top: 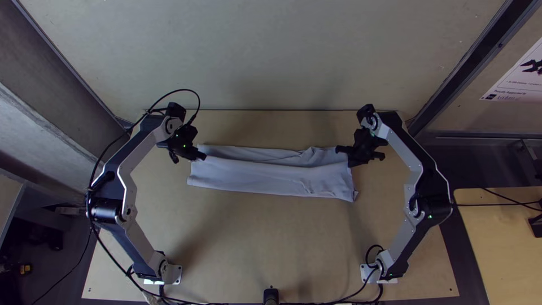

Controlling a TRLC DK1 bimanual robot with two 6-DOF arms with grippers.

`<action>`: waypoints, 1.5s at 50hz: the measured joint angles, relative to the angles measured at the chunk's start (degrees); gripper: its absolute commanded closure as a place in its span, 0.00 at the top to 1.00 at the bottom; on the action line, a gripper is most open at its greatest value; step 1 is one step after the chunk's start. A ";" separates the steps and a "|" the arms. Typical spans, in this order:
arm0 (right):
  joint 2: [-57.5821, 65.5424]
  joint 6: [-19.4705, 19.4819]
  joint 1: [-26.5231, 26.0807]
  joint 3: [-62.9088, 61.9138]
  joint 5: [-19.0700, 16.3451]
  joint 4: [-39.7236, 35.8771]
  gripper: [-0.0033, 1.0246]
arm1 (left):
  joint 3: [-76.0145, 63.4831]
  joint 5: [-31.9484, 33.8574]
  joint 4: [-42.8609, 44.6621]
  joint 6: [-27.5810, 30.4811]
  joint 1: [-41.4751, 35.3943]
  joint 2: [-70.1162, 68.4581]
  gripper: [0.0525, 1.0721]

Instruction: Fold the t-shirt

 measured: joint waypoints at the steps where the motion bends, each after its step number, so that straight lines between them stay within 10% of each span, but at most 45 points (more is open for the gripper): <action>1: 0.70 -0.15 -0.13 0.74 0.00 -0.04 0.03 | 0.66 0.00 0.00 -0.02 0.00 0.68 0.02; 13: 8.52 -0.90 -1.36 7.06 -0.02 -0.15 0.03 | 7.37 0.00 0.00 -0.04 0.02 7.48 0.02; 17: 10.88 -0.90 -2.08 9.22 -0.02 -0.11 0.33 | 8.48 0.00 0.07 -0.57 0.00 8.79 0.04; 20: 12.28 -0.87 -2.69 10.58 0.02 0.02 0.66 | 9.25 0.00 0.22 -1.40 0.00 9.66 0.35; 23: 13.00 -0.87 -3.43 11.34 0.04 0.04 0.93 | 9.97 0.00 0.22 -2.34 0.00 10.21 0.95; 24: 13.05 -0.85 -3.76 11.56 0.04 0.02 0.96 | 10.10 0.00 0.24 -2.64 0.00 10.34 0.97; 75: -15.41 -0.42 -12.44 13.11 0.24 1.51 0.96 | 2.12 28.37 -2.25 -8.94 19.74 2.43 0.96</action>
